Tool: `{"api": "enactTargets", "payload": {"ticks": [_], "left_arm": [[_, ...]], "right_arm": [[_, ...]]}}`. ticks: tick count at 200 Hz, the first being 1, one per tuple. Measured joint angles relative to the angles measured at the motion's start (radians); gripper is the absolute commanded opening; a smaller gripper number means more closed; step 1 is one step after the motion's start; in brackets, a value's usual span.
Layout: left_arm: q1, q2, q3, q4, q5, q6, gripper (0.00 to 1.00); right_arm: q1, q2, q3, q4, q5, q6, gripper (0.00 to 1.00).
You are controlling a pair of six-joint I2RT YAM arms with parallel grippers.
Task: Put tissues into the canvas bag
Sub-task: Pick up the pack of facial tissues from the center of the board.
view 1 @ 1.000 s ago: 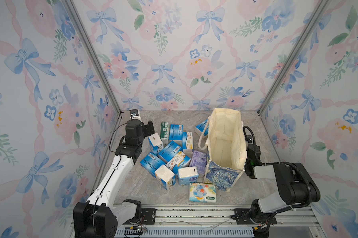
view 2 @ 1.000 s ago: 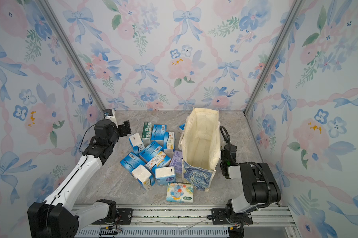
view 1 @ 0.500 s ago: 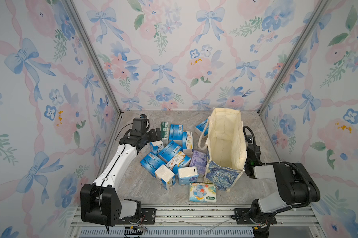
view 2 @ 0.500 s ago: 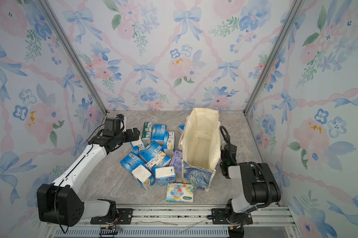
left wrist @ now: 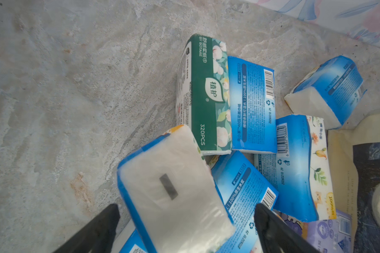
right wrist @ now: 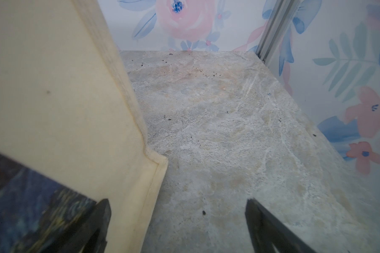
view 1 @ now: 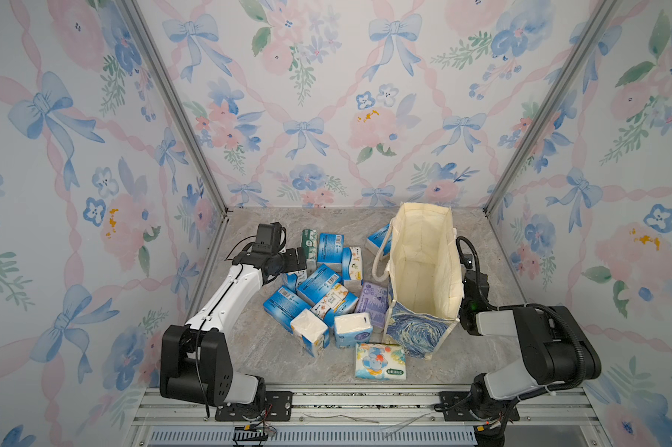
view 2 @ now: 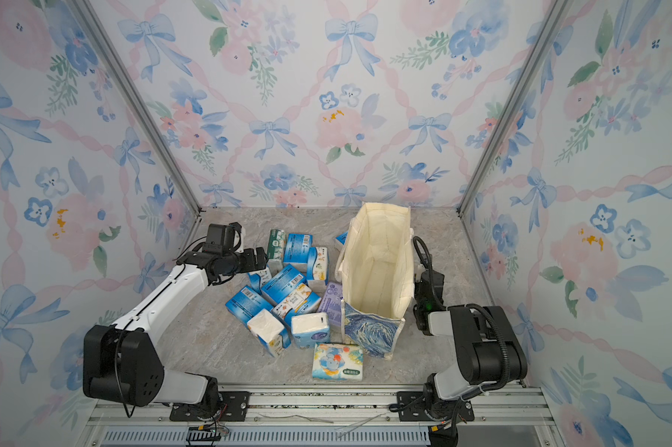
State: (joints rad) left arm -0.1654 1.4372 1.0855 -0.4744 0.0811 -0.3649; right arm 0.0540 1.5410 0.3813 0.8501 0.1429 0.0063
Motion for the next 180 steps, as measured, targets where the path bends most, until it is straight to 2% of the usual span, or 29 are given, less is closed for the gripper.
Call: {"api": "enactTargets", "payload": {"ticks": [63,98,134,144,161,180], "left_arm": [[-0.018,0.069,0.001,0.000,-0.018,0.000,0.98],[-0.019,0.082,0.004,0.000,-0.052,-0.005,0.90],[-0.022,0.096,0.011,0.000,-0.084,-0.006,0.73],[-0.022,0.099,0.013,0.000,-0.088,-0.006,0.65],[-0.022,0.101,0.018,-0.003,-0.095,-0.011,0.42],[-0.022,0.102,0.019,-0.004,-0.101,-0.011,0.34]], "right_arm": [[0.000,0.000,0.000,0.000,0.000,0.000,0.97],[0.000,0.000,0.000,0.000,0.000,0.000,0.97],[0.000,0.000,0.000,0.000,0.000,0.000,0.97],[0.000,0.000,0.000,0.000,0.000,0.000,0.96],[0.000,0.000,0.000,0.000,0.000,0.000,0.97],[0.000,0.000,0.000,0.000,0.000,0.000,0.96]]}}
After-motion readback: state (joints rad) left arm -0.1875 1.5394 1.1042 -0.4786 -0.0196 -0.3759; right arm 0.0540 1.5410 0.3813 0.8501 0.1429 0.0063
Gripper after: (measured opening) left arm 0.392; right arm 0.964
